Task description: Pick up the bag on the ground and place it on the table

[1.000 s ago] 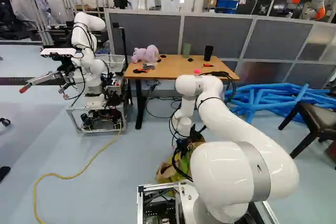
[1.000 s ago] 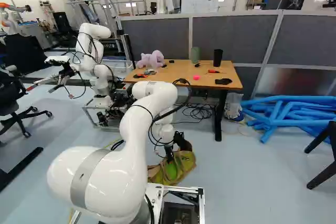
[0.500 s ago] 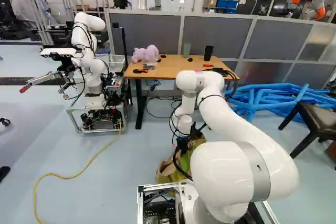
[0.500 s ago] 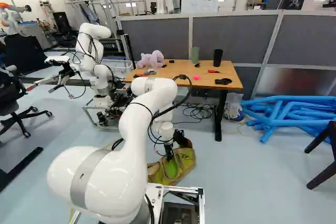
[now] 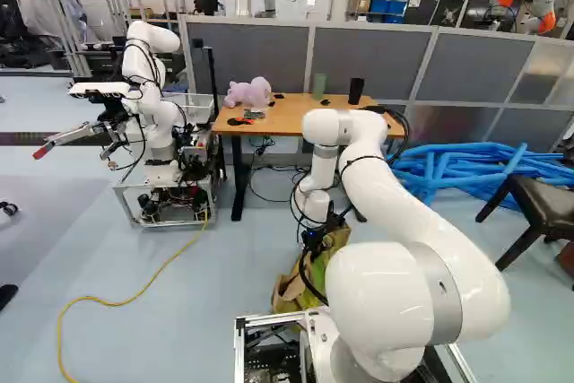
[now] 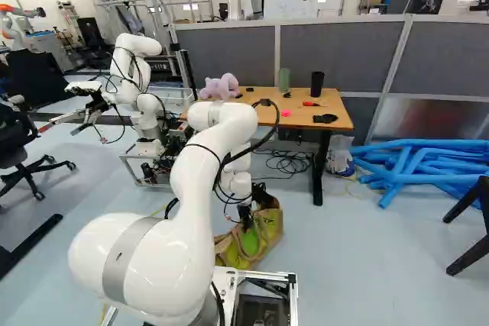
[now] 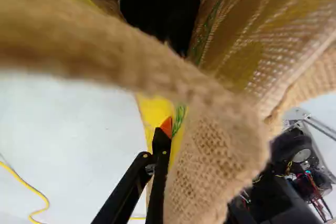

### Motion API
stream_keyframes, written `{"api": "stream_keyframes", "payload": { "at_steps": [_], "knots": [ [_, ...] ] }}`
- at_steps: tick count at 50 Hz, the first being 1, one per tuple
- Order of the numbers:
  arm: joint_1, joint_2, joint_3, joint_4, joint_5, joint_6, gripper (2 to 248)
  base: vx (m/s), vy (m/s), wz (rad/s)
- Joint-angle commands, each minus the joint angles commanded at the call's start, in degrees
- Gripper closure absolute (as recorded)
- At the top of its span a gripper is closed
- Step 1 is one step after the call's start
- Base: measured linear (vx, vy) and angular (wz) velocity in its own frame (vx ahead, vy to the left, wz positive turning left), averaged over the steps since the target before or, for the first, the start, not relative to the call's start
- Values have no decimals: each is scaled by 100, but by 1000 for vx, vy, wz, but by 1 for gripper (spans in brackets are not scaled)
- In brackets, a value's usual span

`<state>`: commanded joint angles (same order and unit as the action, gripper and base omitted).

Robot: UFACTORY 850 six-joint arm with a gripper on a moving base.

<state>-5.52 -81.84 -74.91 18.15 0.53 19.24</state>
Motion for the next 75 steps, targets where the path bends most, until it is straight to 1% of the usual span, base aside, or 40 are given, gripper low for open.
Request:
{"api": "stream_keyframes", "payload": {
  "at_steps": [53, 56, 60, 75],
  "knots": [
    [0, 1195, 1038, 0, 0, -3179, 229, 0, 0, 0],
    [0, 1264, 1094, 0, 0, -3272, 229, 0, 0, 0],
    [0, 1356, 1169, 0, 0, -3330, 229, 0, 0, 0],
    [0, 1708, 1447, 0, 0, -3365, 229, 0, 0, 0]
  ]
}}
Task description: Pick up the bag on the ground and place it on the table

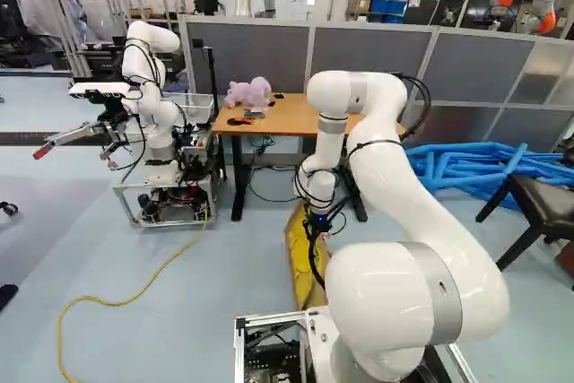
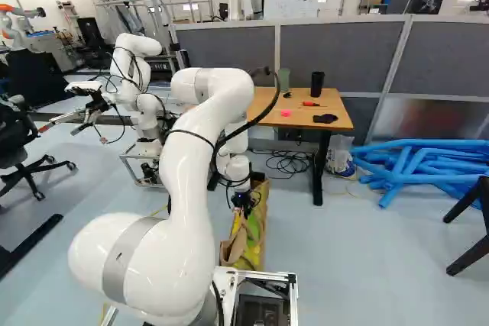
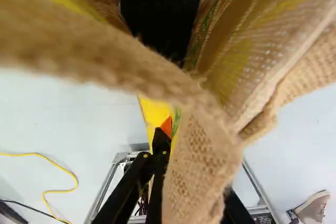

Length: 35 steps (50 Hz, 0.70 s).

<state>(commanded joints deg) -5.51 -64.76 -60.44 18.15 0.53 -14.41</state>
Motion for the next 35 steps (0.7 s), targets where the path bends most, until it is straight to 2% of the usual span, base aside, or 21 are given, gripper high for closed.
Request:
{"api": "stream_keyframes", "payload": {
  "at_steps": [35],
  "knots": [
    [0, 825, 612, 0, 0, 0, 229, 0, 0, 0]
  ]
}}
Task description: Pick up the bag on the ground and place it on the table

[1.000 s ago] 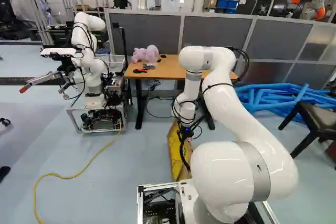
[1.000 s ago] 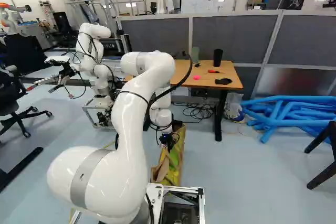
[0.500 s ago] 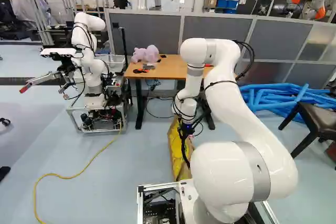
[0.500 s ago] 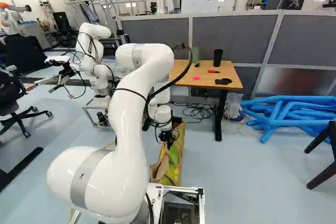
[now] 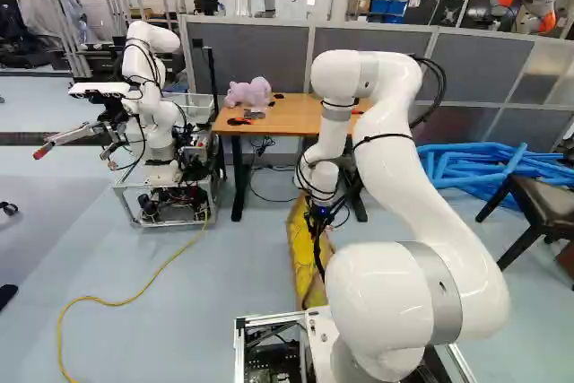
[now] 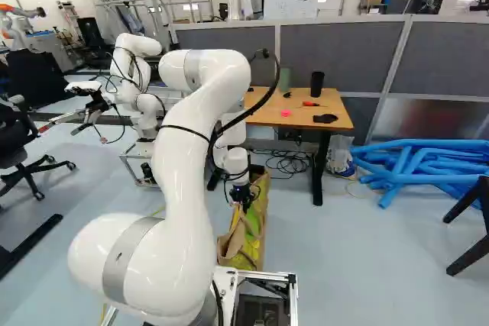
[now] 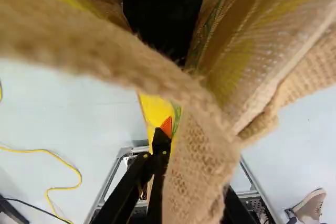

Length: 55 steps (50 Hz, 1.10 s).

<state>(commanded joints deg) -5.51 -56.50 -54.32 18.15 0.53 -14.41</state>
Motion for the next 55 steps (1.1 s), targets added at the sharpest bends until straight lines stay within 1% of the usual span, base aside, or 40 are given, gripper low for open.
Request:
{"api": "stream_keyframes", "payload": {
  "at_steps": [30, 55],
  "knots": [
    [8, 719, 443, 0, 0, 0, 229, 0, 0, 0],
    [35, 1257, 599, 0, -188, 0, 229, 0, 0, 0]
  ]
}}
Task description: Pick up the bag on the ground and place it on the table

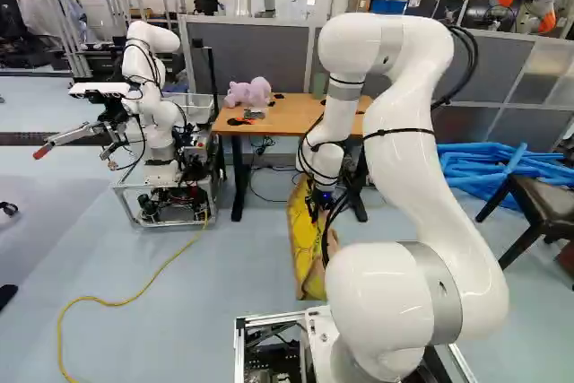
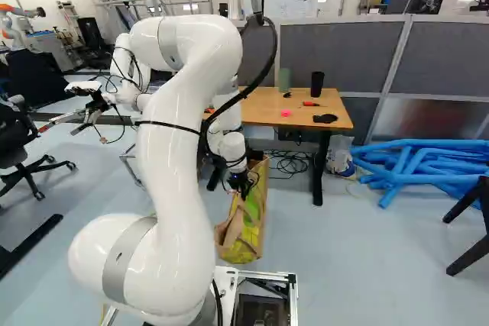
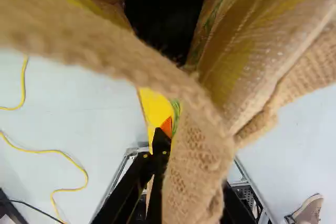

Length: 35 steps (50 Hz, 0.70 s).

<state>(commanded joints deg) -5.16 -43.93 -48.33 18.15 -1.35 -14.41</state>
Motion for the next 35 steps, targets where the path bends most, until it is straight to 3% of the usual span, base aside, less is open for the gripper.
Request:
{"api": "stream_keyframes", "payload": {
  "at_steps": [35],
  "knots": [
    [48, 662, 25, 0, -463, 0, 229, 0, 0, 0]
  ]
}}
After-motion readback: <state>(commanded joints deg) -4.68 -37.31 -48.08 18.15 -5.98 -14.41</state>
